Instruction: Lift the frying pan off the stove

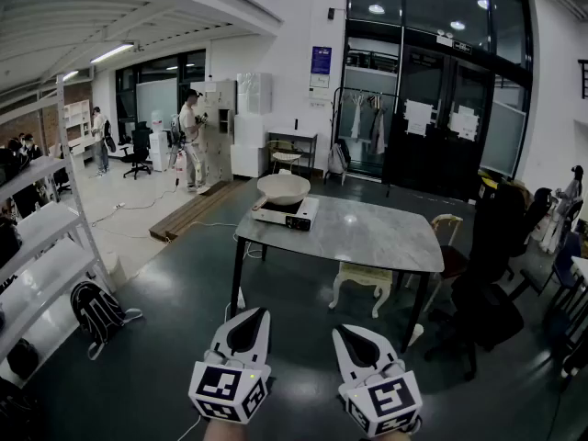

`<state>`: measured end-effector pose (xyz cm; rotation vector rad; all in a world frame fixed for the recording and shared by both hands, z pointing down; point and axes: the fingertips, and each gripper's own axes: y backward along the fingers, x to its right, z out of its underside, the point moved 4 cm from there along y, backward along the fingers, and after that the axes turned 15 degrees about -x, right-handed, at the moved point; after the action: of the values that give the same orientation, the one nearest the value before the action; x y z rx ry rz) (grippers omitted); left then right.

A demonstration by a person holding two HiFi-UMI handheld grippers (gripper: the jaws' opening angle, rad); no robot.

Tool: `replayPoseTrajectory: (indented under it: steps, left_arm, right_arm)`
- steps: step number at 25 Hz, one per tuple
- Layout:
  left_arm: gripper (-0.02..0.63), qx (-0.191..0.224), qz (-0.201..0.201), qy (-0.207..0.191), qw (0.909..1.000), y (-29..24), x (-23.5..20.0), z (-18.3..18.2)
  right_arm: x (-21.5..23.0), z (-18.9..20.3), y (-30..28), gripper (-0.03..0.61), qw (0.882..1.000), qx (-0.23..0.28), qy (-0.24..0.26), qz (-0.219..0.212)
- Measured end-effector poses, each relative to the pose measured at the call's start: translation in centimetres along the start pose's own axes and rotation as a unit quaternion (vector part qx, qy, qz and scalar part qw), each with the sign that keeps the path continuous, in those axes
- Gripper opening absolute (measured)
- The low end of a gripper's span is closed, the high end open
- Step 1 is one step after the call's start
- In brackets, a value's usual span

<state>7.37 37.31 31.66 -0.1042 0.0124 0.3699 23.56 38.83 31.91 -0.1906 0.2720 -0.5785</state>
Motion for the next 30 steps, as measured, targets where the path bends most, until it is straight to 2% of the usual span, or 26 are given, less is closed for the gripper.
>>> replayPoseTrajectory:
  steps: [11, 17, 23, 30]
  left_arm:
    - [0.011, -0.019, -0.017, -0.012, 0.9996, -1.8, 4.2, 0.9]
    - [0.011, -0.025, -0.015, 0.001, 0.9996, -3.8, 3.7, 1.7]
    - [0.011, -0.021, -0.009, -0.002, 0.9997, -7.2, 0.9, 2.1]
    - [0.011, -0.025, 0.007, 0.007, 0.9996, -12.2, -6.3, 1.8]
  right_arm:
    - [4.1, 2.5, 1.0, 0.025, 0.999, 0.005, -0.026, -0.027]
    - [5.2, 3.1, -0.9, 0.025, 0.999, 0.002, -0.034, -0.035]
    - [6.1, 2.6, -4.8, 0.025, 0.999, 0.008, -0.026, -0.03]
    - [6.7, 1.2, -12.6, 0.025, 0.999, 0.007, -0.034, -0.012]
